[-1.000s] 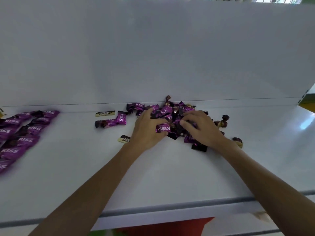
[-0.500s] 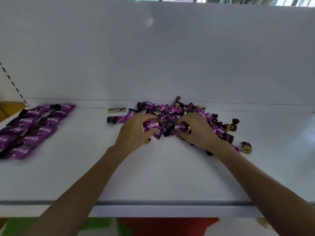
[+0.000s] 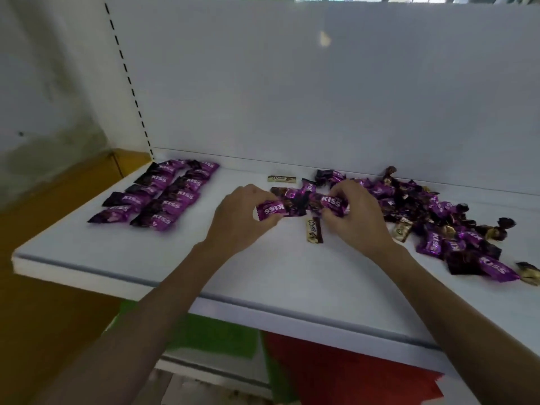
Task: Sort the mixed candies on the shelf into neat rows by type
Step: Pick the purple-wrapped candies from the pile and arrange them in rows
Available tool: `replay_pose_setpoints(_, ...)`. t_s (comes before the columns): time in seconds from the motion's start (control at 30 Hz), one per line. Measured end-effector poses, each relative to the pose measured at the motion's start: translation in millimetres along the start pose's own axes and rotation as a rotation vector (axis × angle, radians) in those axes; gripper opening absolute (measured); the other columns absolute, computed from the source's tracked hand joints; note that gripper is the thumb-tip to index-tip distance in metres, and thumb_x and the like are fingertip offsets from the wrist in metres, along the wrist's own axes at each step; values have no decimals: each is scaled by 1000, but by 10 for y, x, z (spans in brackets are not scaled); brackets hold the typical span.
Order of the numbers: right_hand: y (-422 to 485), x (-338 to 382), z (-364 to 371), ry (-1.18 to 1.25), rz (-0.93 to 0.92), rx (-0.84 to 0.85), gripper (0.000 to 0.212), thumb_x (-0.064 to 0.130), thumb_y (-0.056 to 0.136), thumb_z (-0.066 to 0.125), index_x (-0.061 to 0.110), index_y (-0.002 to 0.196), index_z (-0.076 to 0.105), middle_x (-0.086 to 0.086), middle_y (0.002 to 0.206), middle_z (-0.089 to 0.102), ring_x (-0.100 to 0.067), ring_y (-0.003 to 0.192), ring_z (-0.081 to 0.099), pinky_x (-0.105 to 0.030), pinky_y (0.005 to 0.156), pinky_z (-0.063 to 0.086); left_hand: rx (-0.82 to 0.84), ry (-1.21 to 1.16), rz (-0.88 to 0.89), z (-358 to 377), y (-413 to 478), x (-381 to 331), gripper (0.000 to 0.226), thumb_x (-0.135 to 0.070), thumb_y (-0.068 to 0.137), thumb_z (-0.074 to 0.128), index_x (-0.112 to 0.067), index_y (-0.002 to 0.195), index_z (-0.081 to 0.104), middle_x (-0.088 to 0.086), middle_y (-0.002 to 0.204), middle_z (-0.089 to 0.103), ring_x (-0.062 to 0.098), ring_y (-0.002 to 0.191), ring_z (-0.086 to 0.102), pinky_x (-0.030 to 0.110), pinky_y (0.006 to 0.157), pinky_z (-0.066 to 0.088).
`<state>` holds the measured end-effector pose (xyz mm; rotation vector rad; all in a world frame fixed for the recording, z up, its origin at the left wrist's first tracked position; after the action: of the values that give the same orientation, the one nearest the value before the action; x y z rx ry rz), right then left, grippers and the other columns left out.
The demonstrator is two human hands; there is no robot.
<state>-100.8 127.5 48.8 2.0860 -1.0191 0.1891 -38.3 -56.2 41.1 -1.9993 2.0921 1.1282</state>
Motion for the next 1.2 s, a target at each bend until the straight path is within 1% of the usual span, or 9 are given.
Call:
replay_pose_setpoints(0.17,105,656,650,51,0,56,23,12,74,68,5,92,55,-3,87,55,-24,82,52,-32,69,40,-11,31,-17,-644,-283,701,30,-33,80,66,-18,106,64,-3,97,61,15,88,55,33,78,47)
replay_pose_setpoints(0.27,133,1115,1009,108,-1,73,28,10,76,66,4,102,57,-10,92,60,-27,86,55,-36,75,45,-9,3,-95,-1053,-458,1132,37,-25,84,65,-19,118,52,-1,107,52,12,93,50,25,77,44)
replay_pose_setpoints(0.4,137,1612,1388,111,-26,95,37,27,78,55,9,109,60,-5,92,58,-19,86,51,-25,76,36,-22,-11,-110,-1472,-616,1570,48,-18,88,59,-19,133,43,-3,107,37,8,93,41,20,78,39)
replay_pose_setpoints(0.53,43,1987,1688,107,-79,127,38,33,73,49,10,98,65,-4,85,60,-16,79,50,-26,72,37,-92,-17,-90,-1765,-777,1892,37,-10,83,63,-12,119,56,-1,101,40,8,89,41,5,69,35)
replay_pose_setpoints(0.7,44,2333,1870,80,-110,152,40,36,72,47,11,97,65,-4,91,64,-17,84,54,-26,72,39,-80,-126,-177,-1928,-879,2149,28,-27,77,72,-15,94,53,-7,80,56,10,73,52,18,60,39)
replay_pose_setpoints(0.87,3,2467,2026,-24,-155,201,43,40,70,45,12,94,66,-4,90,64,-19,85,54,-28,69,38,-11,-241,-438,-1772,-951,2314,63,-35,79,69,-13,127,33,0,80,58,11,71,57,19,55,38)
replay_pose_setpoints(0.97,9,2466,2065,-99,-168,232,41,40,68,46,13,92,67,-3,89,65,-25,85,58,-35,68,46,62,235,-336,-1808,-936,2252,76,-56,84,51,-17,140,17,2,72,56,17,67,56,27,56,40)
replay_pose_setpoints(1.03,5,2471,2069,-106,-168,241,43,39,68,45,13,93,68,-3,89,66,-25,83,59,-37,69,48,79,447,-268,-1860,-914,2214,66,-62,88,34,-19,137,26,-2,65,48,16,61,50,27,56,38)
replay_pose_setpoints(1.2,-39,2473,2045,-130,-178,247,44,39,68,44,13,95,67,-3,89,67,-24,82,58,-35,68,46,-10,367,33,-1984,-922,2129,21,-27,88,45,-13,93,59,0,75,55,13,62,49,19,49,27)
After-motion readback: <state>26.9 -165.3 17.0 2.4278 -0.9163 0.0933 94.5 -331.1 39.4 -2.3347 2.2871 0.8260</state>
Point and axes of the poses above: each hand's wrist, its own y-axis towards the middle knuckle, its own z-axis out of the palm, x = y × z, the point moved 7 cm from there along y, towards the middle knuckle
